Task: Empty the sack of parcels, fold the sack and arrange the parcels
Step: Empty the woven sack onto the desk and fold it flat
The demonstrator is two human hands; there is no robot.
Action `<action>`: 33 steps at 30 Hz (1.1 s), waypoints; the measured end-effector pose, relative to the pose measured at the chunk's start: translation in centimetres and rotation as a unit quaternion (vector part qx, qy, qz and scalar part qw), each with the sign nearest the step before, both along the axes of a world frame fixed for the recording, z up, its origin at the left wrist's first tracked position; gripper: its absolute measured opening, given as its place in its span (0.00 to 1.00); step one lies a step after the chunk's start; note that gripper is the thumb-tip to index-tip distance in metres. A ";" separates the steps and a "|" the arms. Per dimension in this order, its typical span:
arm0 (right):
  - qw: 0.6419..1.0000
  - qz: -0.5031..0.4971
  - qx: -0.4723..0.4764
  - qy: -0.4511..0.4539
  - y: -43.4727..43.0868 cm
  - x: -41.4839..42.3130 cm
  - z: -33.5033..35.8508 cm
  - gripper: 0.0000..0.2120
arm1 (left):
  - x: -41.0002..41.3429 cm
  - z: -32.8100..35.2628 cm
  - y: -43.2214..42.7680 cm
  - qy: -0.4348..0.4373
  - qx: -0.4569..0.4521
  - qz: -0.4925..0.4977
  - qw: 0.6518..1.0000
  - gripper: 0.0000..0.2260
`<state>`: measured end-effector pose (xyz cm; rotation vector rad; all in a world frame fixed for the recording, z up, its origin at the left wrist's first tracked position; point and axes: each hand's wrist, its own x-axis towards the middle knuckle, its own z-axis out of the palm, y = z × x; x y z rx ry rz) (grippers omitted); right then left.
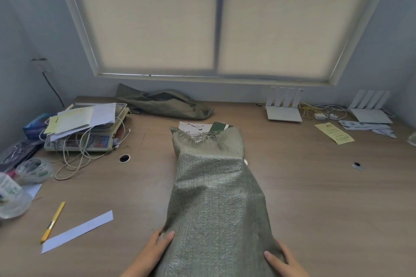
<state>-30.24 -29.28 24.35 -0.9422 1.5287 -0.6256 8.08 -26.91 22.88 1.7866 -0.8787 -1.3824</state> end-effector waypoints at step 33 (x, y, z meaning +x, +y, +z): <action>0.978 0.097 -0.186 -0.015 -2.0 -0.1 7.4 0.51 | 0.7 13.7 -1.8 -0.078 -0.154 0.068 0.983 0.14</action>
